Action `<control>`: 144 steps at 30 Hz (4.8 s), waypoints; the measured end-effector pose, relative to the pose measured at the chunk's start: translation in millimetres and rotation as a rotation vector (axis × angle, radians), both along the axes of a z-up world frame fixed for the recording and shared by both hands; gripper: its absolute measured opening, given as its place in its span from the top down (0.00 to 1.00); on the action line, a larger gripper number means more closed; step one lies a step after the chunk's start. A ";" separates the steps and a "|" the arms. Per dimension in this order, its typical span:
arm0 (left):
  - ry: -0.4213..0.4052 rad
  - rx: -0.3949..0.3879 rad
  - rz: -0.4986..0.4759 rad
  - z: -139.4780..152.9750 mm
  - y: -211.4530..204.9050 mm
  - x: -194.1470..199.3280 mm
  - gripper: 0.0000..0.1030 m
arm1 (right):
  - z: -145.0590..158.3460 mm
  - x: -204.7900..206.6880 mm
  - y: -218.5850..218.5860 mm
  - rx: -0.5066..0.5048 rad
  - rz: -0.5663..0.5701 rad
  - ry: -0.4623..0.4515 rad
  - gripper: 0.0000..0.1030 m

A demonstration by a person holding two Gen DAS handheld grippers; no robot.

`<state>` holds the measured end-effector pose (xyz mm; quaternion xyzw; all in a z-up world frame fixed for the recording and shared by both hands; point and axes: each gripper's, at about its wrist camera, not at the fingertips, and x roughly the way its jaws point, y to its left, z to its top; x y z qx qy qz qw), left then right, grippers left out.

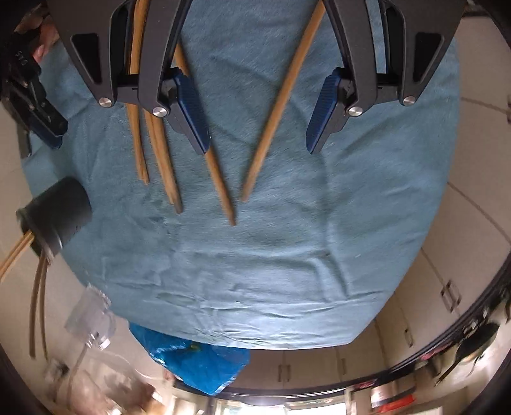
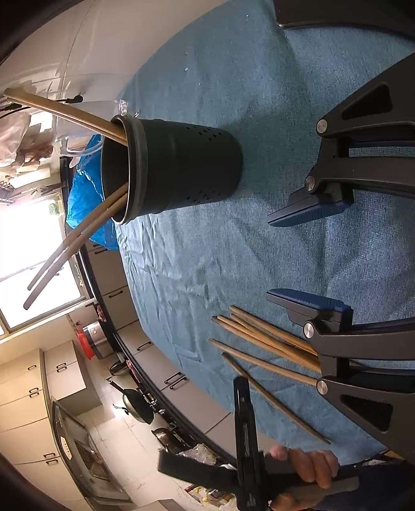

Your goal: Organize utensils

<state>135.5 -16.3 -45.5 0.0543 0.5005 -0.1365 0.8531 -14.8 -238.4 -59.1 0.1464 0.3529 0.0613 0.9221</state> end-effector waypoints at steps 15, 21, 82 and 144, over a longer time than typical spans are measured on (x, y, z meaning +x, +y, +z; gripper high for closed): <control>0.032 -0.032 0.392 -10.3 80.4 0.0 0.84 | 7.4 4.8 8.9 -0.076 0.022 0.029 0.58; 0.050 -0.094 0.358 -9.5 98.7 -0.5 0.84 | 47.5 41.0 39.5 -0.046 0.162 0.106 0.58; -0.471 -0.180 0.261 116.4 63.6 -123.2 0.93 | 157.9 -41.2 77.9 -0.002 0.252 -0.382 0.92; -0.414 -0.217 0.198 160.5 35.6 -85.0 0.93 | 183.1 -73.3 24.6 0.043 0.101 -0.460 0.92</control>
